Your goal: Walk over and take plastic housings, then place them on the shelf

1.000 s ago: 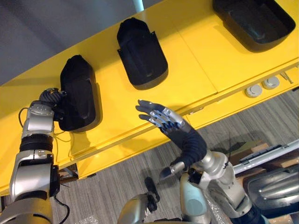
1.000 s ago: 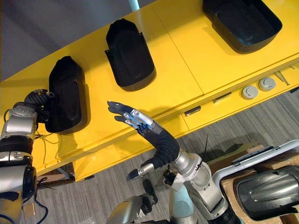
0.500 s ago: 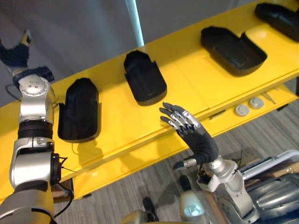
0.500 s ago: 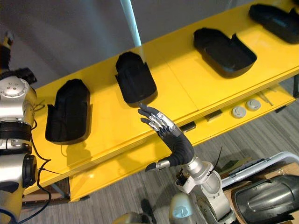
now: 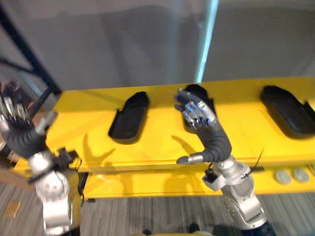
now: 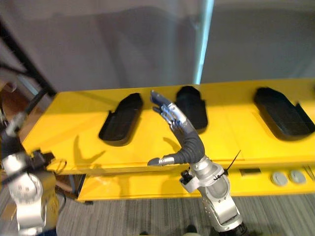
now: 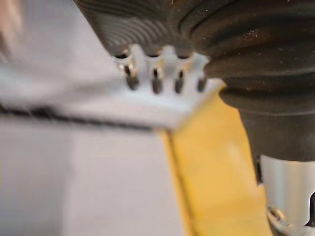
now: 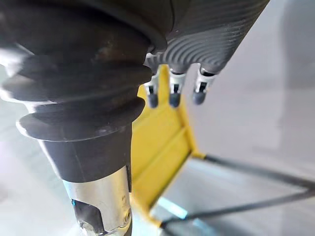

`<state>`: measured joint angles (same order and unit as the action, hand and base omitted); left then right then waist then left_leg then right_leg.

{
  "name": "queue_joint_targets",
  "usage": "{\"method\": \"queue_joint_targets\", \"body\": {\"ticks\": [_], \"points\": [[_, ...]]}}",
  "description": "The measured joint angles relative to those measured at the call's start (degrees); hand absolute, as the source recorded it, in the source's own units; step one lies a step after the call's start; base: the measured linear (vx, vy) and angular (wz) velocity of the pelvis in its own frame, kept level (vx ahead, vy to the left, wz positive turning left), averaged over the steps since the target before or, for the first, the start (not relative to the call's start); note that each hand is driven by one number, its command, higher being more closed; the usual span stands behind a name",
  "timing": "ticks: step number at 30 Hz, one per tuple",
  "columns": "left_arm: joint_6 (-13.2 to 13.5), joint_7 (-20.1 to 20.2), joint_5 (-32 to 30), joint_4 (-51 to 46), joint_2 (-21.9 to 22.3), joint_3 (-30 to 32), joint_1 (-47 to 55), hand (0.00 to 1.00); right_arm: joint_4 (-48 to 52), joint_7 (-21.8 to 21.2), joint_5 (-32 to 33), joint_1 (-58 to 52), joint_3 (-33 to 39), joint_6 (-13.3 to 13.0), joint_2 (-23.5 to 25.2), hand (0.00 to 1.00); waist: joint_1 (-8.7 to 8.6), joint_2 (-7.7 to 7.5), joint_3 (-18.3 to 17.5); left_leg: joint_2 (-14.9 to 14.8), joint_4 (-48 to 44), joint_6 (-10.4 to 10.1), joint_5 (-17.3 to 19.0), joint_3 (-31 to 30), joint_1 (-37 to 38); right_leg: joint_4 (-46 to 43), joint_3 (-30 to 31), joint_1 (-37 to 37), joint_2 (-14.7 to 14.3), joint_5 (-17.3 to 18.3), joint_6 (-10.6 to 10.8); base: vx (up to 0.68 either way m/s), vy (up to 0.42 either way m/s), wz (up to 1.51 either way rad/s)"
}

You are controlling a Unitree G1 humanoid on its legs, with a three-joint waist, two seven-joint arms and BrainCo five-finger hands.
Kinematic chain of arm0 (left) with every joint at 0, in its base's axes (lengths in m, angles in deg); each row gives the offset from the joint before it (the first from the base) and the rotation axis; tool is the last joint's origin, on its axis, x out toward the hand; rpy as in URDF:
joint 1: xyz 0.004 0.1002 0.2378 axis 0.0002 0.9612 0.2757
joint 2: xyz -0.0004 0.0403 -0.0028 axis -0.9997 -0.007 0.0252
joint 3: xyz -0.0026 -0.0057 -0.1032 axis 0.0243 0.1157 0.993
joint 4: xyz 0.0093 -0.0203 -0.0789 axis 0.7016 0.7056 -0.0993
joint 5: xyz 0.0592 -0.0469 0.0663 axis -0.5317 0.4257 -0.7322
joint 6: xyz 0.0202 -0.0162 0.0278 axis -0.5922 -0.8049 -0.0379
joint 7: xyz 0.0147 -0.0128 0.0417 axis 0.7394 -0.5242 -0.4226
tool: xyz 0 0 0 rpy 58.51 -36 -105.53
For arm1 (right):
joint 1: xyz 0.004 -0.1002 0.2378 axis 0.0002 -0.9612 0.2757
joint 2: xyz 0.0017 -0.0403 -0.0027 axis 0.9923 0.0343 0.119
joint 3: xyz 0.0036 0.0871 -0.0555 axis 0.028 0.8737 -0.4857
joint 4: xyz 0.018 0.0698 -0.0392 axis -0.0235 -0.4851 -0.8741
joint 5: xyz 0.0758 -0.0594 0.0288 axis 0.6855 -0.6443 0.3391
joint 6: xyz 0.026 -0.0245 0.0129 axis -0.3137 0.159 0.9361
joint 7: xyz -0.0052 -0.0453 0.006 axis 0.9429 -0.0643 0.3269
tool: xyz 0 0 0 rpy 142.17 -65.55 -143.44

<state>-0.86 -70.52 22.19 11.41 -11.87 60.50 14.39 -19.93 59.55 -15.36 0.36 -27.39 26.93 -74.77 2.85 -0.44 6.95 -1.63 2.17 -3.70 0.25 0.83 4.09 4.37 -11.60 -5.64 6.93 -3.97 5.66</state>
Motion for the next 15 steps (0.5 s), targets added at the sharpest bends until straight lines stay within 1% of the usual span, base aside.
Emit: {"method": "queue_joint_targets", "body": {"ticks": [1,2,3,4,5,6,8,9,10,11,12,13,14,15], "points": [[-0.7,-0.1,-0.4,-0.1,1.5,-0.9,2.0,0.0,0.1,0.8,0.1,1.4,-1.5,0.0,0.8,0.0,0.52,-0.45,0.2,0.4,0.6,0.1,-0.5,-1.1,-0.1,-0.1,-1.4,-0.4,0.2,0.3,0.2,-0.07,-0.012,0.47],[-1.0,-0.2,-0.2,-0.1,2.2,-1.1,3.1,0.0,0.1,0.9,0.1,2.1,-2.5,0.3,1.1,0.0,0.79,-0.58,0.2,0.6,1.0,0.0,-0.5,-1.5,-0.1,-0.3,-1.8,-0.4,0.3,0.5,0.3,-0.07,-0.007,0.39],[-1.3,-0.3,0.3,0.0,3.5,-1.1,5.1,0.0,0.1,0.9,0.1,3.1,-5.0,1.6,1.9,0.0,1.25,-0.93,0.4,0.8,1.9,0.2,-0.8,-1.9,-0.1,-0.8,-2.3,-0.4,0.6,1.1,0.3,-0.08,0.007,0.28],[-1.3,-0.5,0.3,0.2,4.3,-1.2,6.7,0.0,0.0,0.9,0.1,3.7,-8.1,3.5,2.3,0.0,1.86,-1.51,0.8,0.8,2.4,0.1,-1.1,-1.9,-0.1,-1.1,-2.7,-0.3,1.0,1.6,0.5,-0.05,0.019,0.23],[-1.3,-0.6,0.3,0.5,4.6,-1.3,7.3,0.0,-0.2,0.9,0.1,4.2,-9.8,4.4,2.3,0.0,2.22,-1.83,1.0,0.8,2.5,0.1,-1.2,-1.9,-0.1,-1.2,-2.8,-0.3,1.0,1.7,0.5,-0.02,0.017,0.16],[-1.1,-0.9,0.3,1.9,4.8,-2.0,8.3,0.0,-1.4,0.8,0.3,5.1,-13.1,6.5,2.6,0.0,3.09,-2.37,1.2,0.8,2.6,0.2,-1.2,-2.1,-0.1,-1.5,-3.1,-0.1,1.1,1.9,0.6,-0.01,0.003,0.11],[-0.9,-2.2,0.0,6.1,5.2,-3.3,9.5,0.0,-5.8,0.6,0.5,5.8,-17.3,9.7,3.7,0.0,3.78,-3.13,1.6,0.9,2.6,0.0,-1.5,-3.5,-0.2,-2.2,-4.5,-0.2,1.3,2.4,0.5,0.02,-0.01,0.27],[-0.8,-2.8,-0.3,7.8,5.3,-3.8,9.6,0.0,-7.4,0.6,0.5,5.8,-18.1,10.6,4.1,0.0,3.92,-3.68,1.6,1.0,2.6,0.1,-1.7,-3.7,-0.2,-2.5,-4.9,-0.2,1.4,2.5,0.5,0.06,-0.01,0.31],[-0.8,-3.9,-0.7,12.3,5.4,-4.6,9.5,0.0,-10.6,0.3,0.7,5.9,-19.4,12.0,4.8,1.0,4.5,-3.99,1.7,1.0,2.4,0.4,-1.9,-4.1,-0.7,-2.7,-5.3,0.1,1.4,2.6,0.4,0.06,-0.005,0.22],[-0.9,-5.0,-1.2,15.9,5.5,-4.8,9.3,0.0,-12.3,-0.1,0.7,6.0,-20.4,12.9,5.0,1.0,4.63,-4.62,1.3,1.1,2.4,0.4,-2.0,-4.6,-1.4,-2.7,-5.6,0.6,1.5,2.6,0.4,0.04,-0.002,0.21],[-1.2,-5.7,-1.6,21.5,5.5,-4.6,8.8,0.0,-14.0,-0.7,0.7,6.4,-21.5,13.8,5.2,1.0,4.83,-4.98,1.8,1.1,2.4,0.4,-2.1,-4.8,-1.7,-2.7,-5.8,0.7,1.6,2.5,0.4,0.02,-0.001,0.14],[-1.6,-5.7,-1.5,26.2,5.5,-4.3,8.5,0.0,-15.2,-0.9,0.7,6.5,-22.5,14.1,5.4,1.0,5.02,-4.78,2.0,1.2,2.4,0.4,-2.1,-4.8,-2.0,-2.7,-5.7,1.0,1.6,2.5,0.5,0.03,0.005,0.04],[-2.7,-5.4,-1.4,32.7,5.5,-3.5,8.1,0.0,-16.7,-1.8,0.7,6.7,-23.7,14.6,5.9,1.0,5.06,-5.07,2.0,1.2,2.4,0.4,-2.0,-4.7,-2.3,-2.9,-5.7,1.4,1.7,2.4,0.5,0.02,0.006,-0.03],[-3.2,-4.6,-0.5,36.0,5.5,-2.9,7.9,0.0,-17.4,-2.1,0.7,7.0,-24.4,15.0,6.0,1.0,5.07,-4.88,2.3,1.2,2.4,0.4,-2.0,-4.6,-2.3,-2.9,-5.7,1.5,1.7,2.4,0.5,0.02,0.005,-0.03]]}}
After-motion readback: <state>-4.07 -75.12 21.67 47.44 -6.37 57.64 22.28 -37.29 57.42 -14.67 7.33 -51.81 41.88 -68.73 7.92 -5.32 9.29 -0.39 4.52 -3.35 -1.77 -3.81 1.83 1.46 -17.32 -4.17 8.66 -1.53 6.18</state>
